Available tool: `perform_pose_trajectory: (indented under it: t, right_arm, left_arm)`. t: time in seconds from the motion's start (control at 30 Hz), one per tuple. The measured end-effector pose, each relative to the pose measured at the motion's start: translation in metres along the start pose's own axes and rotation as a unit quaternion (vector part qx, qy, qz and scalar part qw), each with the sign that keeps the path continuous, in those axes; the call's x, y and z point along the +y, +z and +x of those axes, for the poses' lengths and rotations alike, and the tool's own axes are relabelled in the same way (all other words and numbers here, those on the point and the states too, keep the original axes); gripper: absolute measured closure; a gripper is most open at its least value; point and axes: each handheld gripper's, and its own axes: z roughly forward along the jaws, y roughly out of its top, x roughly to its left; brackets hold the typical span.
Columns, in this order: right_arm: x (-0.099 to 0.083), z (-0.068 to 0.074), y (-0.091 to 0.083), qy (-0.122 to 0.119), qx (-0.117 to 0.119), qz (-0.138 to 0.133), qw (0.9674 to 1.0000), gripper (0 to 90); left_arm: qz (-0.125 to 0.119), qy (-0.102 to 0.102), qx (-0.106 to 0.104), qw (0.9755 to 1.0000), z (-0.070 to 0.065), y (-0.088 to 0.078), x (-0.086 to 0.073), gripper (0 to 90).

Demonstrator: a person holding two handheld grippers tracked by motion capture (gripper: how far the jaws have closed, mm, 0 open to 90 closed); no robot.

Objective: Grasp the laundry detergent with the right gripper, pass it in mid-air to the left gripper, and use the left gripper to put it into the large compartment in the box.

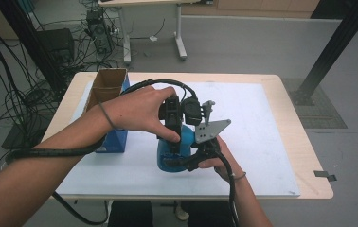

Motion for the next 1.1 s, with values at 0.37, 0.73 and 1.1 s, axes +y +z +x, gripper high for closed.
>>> perform_pose_trajectory:
  t: [0.37,0.73,1.1]
  right_arm:
    - [-0.003,0.006,0.001,0.006,-0.016,-0.01,0.9998,29.2]
    - [-0.012,0.012,-0.004,0.03,-0.037,-0.034,0.9983,8.3]
    - [-0.016,0.016,-0.007,0.031,-0.044,-0.042,0.9977,5.5]
  left_arm:
    - [0.002,0.0,0.004,1.0,-0.002,-0.003,0.002,38.3]
    - [0.007,-0.002,0.004,1.0,-0.002,0.0,0.004,38.3]
    - [0.008,-0.009,0.004,0.9999,-0.001,0.0,0.002,38.3]
